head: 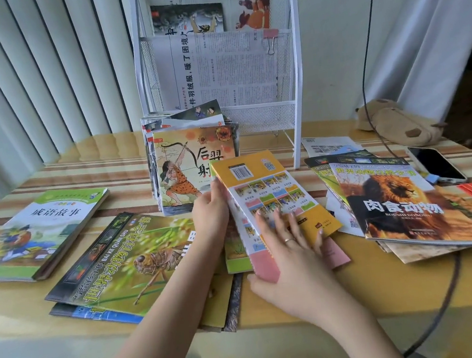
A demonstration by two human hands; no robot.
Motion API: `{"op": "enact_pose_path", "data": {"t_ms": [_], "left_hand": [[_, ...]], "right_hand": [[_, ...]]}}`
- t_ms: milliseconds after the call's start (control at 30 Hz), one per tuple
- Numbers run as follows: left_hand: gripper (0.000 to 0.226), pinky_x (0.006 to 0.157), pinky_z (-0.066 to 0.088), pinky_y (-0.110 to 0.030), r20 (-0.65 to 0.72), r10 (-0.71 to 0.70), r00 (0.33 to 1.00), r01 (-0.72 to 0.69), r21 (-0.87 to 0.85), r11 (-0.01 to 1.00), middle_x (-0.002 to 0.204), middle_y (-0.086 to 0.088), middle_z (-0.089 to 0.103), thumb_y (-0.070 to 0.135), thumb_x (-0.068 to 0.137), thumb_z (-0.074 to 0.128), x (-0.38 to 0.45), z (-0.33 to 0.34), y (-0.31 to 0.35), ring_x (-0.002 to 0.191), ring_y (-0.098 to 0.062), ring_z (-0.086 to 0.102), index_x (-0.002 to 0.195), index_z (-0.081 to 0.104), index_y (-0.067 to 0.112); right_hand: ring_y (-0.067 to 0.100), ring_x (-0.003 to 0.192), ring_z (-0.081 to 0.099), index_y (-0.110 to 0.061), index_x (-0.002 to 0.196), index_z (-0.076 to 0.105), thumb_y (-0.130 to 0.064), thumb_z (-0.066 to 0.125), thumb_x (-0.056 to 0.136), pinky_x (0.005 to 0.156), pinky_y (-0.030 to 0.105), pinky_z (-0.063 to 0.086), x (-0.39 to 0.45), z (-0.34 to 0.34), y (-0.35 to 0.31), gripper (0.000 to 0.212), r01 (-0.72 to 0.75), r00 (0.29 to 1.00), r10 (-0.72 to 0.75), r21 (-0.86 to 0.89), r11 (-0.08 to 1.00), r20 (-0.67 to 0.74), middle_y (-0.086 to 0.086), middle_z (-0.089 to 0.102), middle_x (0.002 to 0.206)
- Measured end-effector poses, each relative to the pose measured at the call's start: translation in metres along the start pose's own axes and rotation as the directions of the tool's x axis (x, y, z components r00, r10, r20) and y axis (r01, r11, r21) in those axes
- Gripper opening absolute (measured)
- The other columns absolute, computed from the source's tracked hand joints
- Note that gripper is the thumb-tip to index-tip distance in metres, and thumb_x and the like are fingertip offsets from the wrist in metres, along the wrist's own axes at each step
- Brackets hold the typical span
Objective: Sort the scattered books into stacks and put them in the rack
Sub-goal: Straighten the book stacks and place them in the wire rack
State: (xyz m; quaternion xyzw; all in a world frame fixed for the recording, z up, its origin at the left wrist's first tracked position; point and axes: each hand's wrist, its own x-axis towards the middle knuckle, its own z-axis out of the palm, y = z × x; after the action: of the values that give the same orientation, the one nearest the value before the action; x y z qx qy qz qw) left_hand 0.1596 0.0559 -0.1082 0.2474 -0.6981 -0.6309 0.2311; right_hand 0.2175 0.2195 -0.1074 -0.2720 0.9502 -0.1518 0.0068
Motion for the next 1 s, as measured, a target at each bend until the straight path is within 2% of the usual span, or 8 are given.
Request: {"op": "enact_pose_path", "data": {"t_ms": [100,200,367,500,567,633,833,1000], "left_hand": [[0.046,0.068,0.045,-0.035,-0.032,-0.012,0.999,0.012,0.0,1.0,0.077,-0.014,0.056,0.049,0.099,0.034,0.004,-0.004,0.0,0.071,-0.022,0.053,0.068,0.047,0.017],[0.04,0.082,0.053,-0.047,-0.003,-0.029,1.0,0.029,0.012,0.999,0.084,-0.012,0.059,0.047,0.099,0.037,0.006,-0.006,-0.001,0.076,-0.023,0.057,0.063,0.041,0.028],[0.038,0.061,0.04,-0.029,0.036,0.077,0.996,-0.081,0.116,0.99,0.078,-0.01,0.058,0.043,0.099,0.038,0.006,-0.005,-0.005,0.07,-0.022,0.053,0.079,0.056,0.017],[0.042,0.062,0.047,-0.028,0.025,0.098,0.995,-0.1,0.079,0.992,0.099,-0.002,0.066,0.041,0.099,0.041,0.003,-0.005,-0.001,0.079,-0.019,0.062,0.121,0.058,0.009],[0.051,0.081,0.051,-0.033,-0.001,0.062,0.998,-0.062,0.025,0.998,0.123,-0.002,0.061,0.045,0.098,0.039,0.004,-0.006,0.0,0.103,-0.021,0.061,0.135,0.049,0.011],[0.049,0.076,0.049,-0.031,-0.014,0.049,0.999,-0.049,-0.031,0.998,0.121,-0.003,0.061,0.045,0.099,0.038,0.004,-0.008,0.002,0.103,-0.02,0.06,0.136,0.047,0.014],[0.027,0.061,0.044,-0.033,0.001,0.056,0.998,-0.056,-0.119,0.991,0.095,-0.007,0.061,0.04,0.1,0.038,0.009,-0.012,0.005,0.074,-0.021,0.054,0.107,0.053,0.019],[0.026,0.059,0.043,-0.028,0.013,0.108,0.994,-0.104,-0.186,0.977,0.082,0.005,0.058,0.038,0.102,0.035,0.002,-0.015,0.016,0.067,-0.011,0.053,0.096,0.057,0.025]], "right_hand": [[0.027,0.145,0.013,-0.034,0.149,-0.008,-0.037,0.037,0.095,0.115,0.054,0.014,-0.001,-0.003,-0.009,0.069,-0.036,0.991,0.047,0.087,0.996,-0.122,0.002,0.008,0.158],[0.021,0.101,0.058,-0.024,0.149,0.015,-0.026,0.034,0.099,0.081,0.036,0.049,-0.001,-0.012,-0.011,0.053,-0.008,0.939,0.04,0.096,0.995,-0.341,0.006,0.056,0.127],[0.004,0.05,0.048,-0.016,0.101,0.064,-0.032,0.061,0.087,0.04,0.013,0.029,0.012,-0.036,0.006,0.022,0.051,0.733,0.119,0.228,0.972,-0.67,-0.009,0.058,0.067],[0.013,0.046,0.044,-0.017,0.082,0.067,-0.046,0.061,0.084,0.043,0.017,0.027,0.024,-0.055,0.019,0.029,0.081,0.509,0.245,0.329,0.941,-0.825,-0.014,0.047,0.053],[0.018,0.049,0.045,-0.017,0.081,0.061,-0.046,0.058,0.086,0.044,0.021,0.027,0.032,-0.065,0.021,0.03,0.092,0.452,0.306,0.385,0.918,-0.838,-0.011,0.049,0.055],[0.025,0.056,0.049,-0.016,0.082,0.058,-0.048,0.054,0.088,0.048,0.033,0.023,0.041,-0.076,0.023,0.033,0.101,0.416,0.301,0.373,0.922,-0.858,-0.002,0.055,0.061],[0.028,0.052,0.046,-0.015,0.077,0.054,-0.062,0.034,0.087,0.05,0.034,0.035,0.072,-0.132,0.031,0.052,0.236,0.597,-0.145,0.0,0.972,-0.789,0.003,0.049,0.051],[0.014,0.046,0.037,-0.021,0.061,0.033,-0.054,0.027,0.094,0.052,0.032,0.024,0.093,-0.175,0.019,0.047,0.309,0.693,-0.317,-0.13,0.942,-0.648,-0.005,0.034,0.045]]}}
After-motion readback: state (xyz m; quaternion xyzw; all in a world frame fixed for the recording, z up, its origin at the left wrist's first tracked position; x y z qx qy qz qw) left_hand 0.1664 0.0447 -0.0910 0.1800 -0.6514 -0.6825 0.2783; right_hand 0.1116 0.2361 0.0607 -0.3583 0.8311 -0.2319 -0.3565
